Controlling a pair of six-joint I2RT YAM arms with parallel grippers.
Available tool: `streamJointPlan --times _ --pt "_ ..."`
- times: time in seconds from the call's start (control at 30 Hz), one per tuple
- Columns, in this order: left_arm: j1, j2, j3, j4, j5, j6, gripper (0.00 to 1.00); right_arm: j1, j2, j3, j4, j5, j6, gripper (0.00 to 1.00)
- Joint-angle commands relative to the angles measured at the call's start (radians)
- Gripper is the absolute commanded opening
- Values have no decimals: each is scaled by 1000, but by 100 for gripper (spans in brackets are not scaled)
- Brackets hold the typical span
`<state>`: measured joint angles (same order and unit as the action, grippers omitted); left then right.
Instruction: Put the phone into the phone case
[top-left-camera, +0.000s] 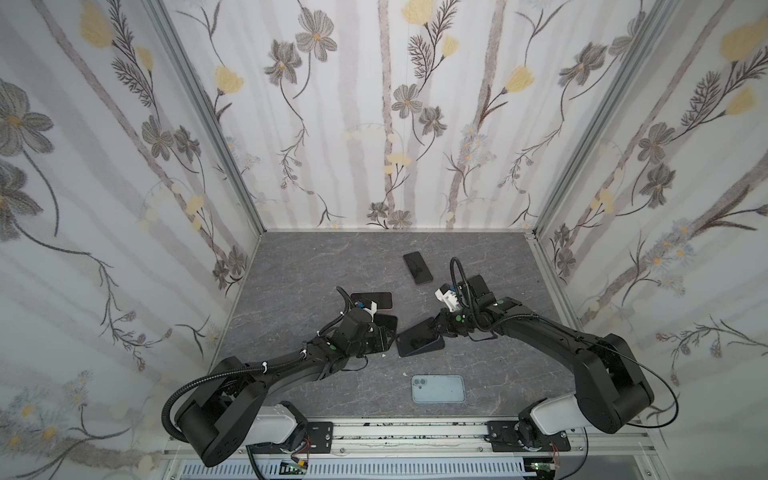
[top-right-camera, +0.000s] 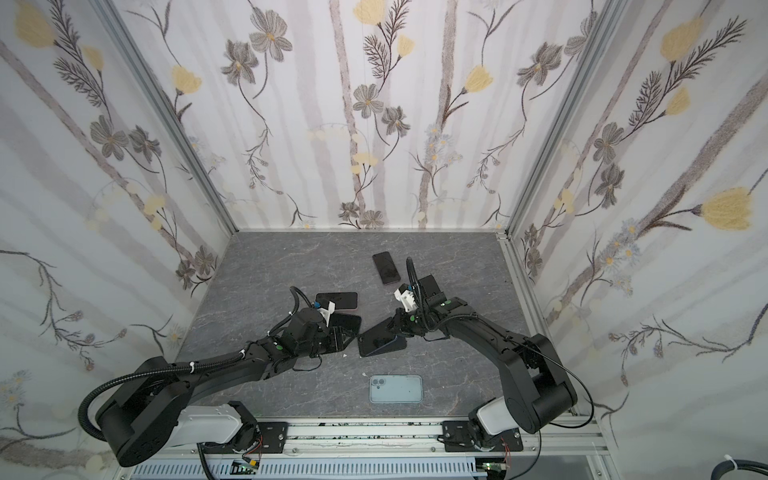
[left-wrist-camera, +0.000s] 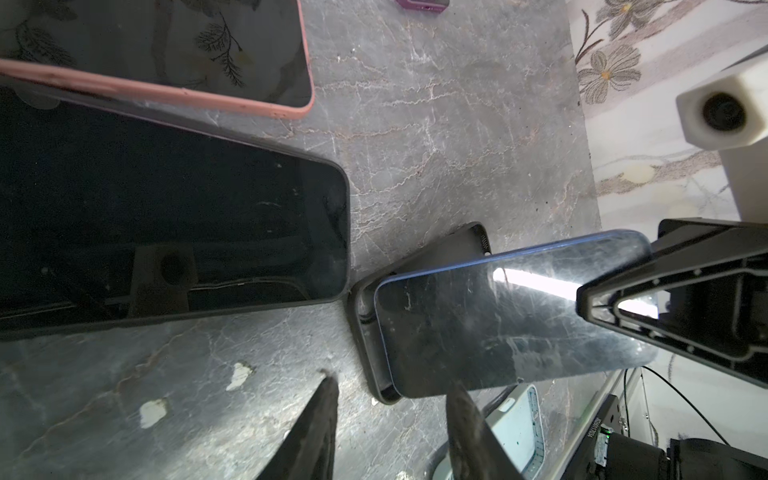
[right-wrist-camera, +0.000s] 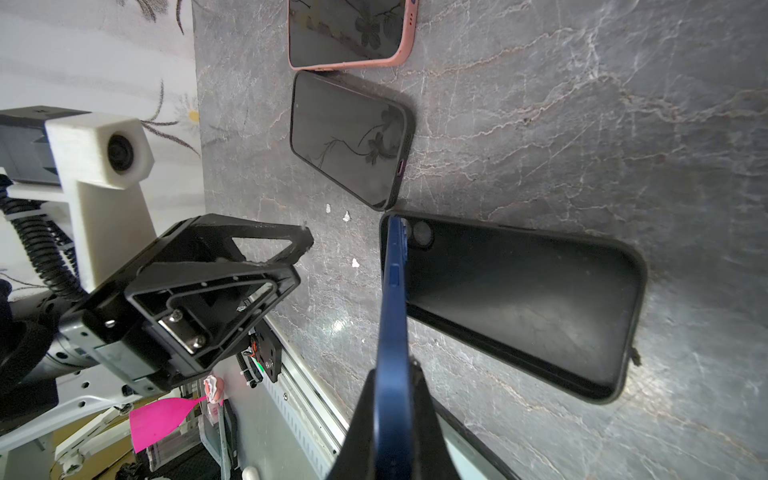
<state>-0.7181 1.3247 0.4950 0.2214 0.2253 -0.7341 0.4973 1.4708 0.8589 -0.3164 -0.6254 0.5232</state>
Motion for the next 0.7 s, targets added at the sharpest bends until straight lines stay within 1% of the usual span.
streamJointPlan --times 0.0,0.3,0.43,0.67 --pt "-1 29 -6 45 7 -9 41 1 6 -12 47 -54 16 0" --pt "-18 124 11 85 36 -13 38 1 15 -56 112 -96 50 2" --pt "-21 165 24 91 50 -9 32 1 27 -68 118 -98 48 3" --pt "-24 210 28 96 46 -2 30 -21 64 -98 144 -112 38 7"
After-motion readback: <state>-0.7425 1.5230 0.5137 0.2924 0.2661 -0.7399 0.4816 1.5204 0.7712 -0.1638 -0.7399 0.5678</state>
